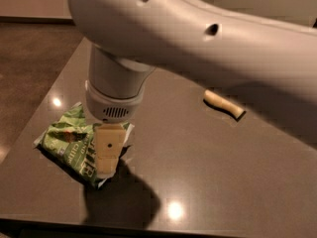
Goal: Move green jalapeno chip bag near apple
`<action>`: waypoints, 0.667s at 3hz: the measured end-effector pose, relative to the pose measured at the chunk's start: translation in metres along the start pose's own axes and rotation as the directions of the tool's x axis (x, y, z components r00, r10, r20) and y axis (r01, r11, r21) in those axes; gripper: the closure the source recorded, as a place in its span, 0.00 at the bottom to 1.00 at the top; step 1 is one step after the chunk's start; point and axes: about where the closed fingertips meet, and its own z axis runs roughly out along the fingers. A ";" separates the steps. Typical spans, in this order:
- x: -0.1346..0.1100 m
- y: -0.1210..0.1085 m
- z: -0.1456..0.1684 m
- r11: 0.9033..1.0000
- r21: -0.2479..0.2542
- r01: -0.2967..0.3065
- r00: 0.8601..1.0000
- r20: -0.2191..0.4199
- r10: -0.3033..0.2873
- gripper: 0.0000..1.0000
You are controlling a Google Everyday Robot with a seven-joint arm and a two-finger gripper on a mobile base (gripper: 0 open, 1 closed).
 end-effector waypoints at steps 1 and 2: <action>-0.005 -0.003 0.027 0.999 -0.033 0.014 1.000 -0.022 -0.014 0.00; -0.004 -0.004 0.039 0.998 -0.054 0.018 0.999 -0.036 -0.020 0.00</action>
Offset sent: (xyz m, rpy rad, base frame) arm 0.0165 0.0214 -0.0518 -0.0718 0.0674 0.0327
